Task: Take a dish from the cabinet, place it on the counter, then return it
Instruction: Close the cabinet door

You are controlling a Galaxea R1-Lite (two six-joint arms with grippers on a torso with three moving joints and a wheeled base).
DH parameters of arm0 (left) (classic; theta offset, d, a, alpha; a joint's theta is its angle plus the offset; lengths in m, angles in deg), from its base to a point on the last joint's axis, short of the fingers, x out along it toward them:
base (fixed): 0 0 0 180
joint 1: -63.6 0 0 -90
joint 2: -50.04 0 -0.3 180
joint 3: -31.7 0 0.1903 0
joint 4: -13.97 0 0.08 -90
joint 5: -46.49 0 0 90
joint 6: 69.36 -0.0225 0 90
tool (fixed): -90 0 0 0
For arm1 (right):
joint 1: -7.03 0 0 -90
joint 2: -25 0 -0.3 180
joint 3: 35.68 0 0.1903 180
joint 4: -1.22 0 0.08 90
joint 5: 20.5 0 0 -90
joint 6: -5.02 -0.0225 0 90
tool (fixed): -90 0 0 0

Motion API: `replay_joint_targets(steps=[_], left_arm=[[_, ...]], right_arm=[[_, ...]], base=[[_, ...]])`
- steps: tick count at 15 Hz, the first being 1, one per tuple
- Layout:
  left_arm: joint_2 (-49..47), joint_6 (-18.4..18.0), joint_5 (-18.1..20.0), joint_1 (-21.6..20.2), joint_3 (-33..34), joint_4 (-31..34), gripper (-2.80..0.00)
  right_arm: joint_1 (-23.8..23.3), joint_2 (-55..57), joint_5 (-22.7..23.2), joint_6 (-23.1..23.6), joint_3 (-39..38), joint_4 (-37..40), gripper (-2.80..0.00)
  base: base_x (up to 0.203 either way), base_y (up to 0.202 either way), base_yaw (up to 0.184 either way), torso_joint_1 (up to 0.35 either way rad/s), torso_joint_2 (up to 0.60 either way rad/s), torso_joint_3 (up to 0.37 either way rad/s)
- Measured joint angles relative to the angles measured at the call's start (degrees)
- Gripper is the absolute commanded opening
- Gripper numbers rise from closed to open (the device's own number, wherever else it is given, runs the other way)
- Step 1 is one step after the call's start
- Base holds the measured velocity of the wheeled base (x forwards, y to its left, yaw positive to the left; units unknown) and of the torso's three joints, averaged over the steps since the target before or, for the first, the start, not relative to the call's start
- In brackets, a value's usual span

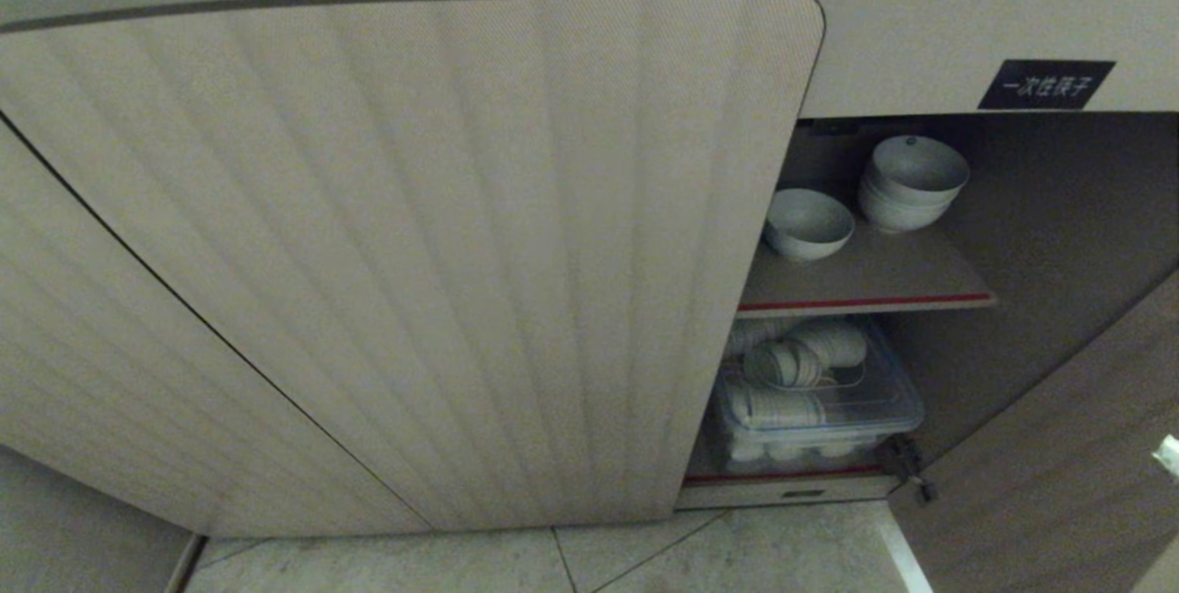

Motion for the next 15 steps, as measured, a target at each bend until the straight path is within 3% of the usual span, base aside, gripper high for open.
replay_joint_targets(steps=[3,8,12,15], left_arm=[[0.0,0.0,0.0,0.0,0.0,0.0,-2.80],[0.0,0.0,0.0,0.0,0.0,0.0,-2.80],[0.0,0.0,0.0,0.0,0.0,0.0,-2.80],[0.0,0.0,0.0,0.0,0.0,0.0,-2.80]], right_arm=[[-2.9,-5.4,4.3,2.5,-4.8,-0.7,-2.80],[-5.1,-14.5,5.4,5.5,-13.6,-0.8,-2.80],[-5.3,-21.4,12.4,5.4,-15.1,3.4,-2.80],[-5.4,-27.2,13.4,6.1,-15.3,8.9,-2.80]], base=[[0.000,0.000,0.000,0.000,0.00,0.000],[0.000,0.000,0.000,0.000,0.00,0.000],[0.000,0.000,0.000,0.000,0.00,0.000],[0.000,0.000,0.000,0.000,0.00,0.000]])
